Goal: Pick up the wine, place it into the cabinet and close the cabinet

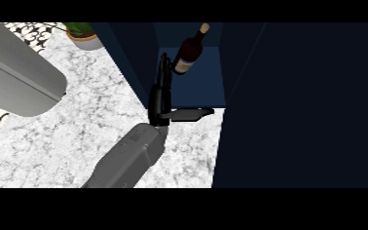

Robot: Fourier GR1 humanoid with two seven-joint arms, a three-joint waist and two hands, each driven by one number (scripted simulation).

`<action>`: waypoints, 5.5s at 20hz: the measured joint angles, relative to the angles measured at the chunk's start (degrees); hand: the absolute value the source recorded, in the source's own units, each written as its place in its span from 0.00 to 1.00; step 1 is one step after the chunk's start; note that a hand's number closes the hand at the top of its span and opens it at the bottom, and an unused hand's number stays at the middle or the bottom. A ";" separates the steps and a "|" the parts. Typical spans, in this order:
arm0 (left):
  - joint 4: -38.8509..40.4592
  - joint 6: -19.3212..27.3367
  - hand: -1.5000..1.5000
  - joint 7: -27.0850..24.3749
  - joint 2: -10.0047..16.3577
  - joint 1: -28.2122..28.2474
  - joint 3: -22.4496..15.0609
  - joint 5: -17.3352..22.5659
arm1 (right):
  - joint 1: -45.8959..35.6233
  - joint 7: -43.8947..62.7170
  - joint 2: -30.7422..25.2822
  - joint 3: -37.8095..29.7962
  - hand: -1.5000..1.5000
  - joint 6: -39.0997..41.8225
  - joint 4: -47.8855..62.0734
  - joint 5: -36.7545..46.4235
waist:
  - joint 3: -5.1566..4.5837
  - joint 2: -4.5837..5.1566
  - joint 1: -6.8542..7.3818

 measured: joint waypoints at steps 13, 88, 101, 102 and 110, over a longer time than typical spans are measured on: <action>-36.81 15.49 0.00 9.61 5.60 19.35 -11.57 -7.76 | 2.57 -1.01 -0.78 -1.07 0.00 0.42 -0.92 0.27 | 0.01 0.11 1.06; -70.69 -23.84 0.00 20.10 42.06 52.91 25.14 11.17 | -24.31 9.44 -10.29 42.51 1.00 -32.70 7.74 5.35 | -0.24 0.56 2.71; -69.18 -23.30 0.00 21.97 39.57 50.49 25.70 10.08 | -56.24 0.86 0.56 27.89 1.00 -35.46 42.69 -7.92 | -0.14 0.74 3.38; -69.61 -23.61 0.00 22.34 39.81 51.01 26.37 10.52 | -57.43 -0.45 0.51 26.82 1.00 -34.20 45.25 -7.67 | -0.14 0.71 3.35; -67.76 -23.93 0.00 23.35 37.81 49.41 27.07 8.99 | -66.20 -7.84 1.17 19.64 1.00 -28.86 64.06 -7.65 | -0.11 0.63 2.37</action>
